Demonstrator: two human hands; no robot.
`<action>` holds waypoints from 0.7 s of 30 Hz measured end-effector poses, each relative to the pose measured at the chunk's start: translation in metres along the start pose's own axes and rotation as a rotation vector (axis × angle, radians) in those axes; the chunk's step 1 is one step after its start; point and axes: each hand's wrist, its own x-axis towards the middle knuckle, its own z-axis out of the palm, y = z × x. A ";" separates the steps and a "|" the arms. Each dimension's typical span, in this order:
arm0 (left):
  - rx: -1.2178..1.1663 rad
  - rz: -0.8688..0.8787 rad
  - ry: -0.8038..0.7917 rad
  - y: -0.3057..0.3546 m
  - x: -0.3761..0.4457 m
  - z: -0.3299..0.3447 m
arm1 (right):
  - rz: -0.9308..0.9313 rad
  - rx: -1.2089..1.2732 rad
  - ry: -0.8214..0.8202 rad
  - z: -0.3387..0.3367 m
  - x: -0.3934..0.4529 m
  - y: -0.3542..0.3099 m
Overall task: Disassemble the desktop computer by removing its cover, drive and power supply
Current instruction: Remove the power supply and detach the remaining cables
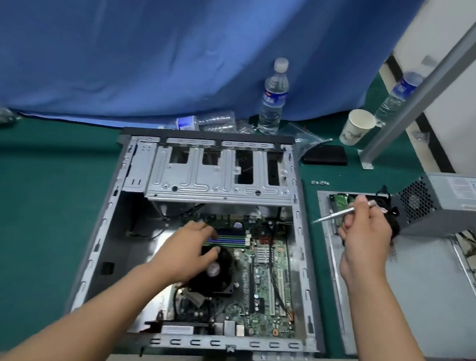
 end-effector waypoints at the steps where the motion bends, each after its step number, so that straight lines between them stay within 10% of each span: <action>1: 0.032 0.027 -0.003 -0.007 -0.006 -0.008 | 0.014 0.013 -0.028 0.009 -0.008 -0.003; 11: 0.488 0.319 -0.049 -0.070 -0.049 -0.068 | 0.143 -0.114 -0.580 0.081 -0.065 0.046; 21: 0.640 0.284 -0.124 -0.090 -0.037 -0.060 | 0.202 -0.330 -0.673 0.150 -0.064 0.105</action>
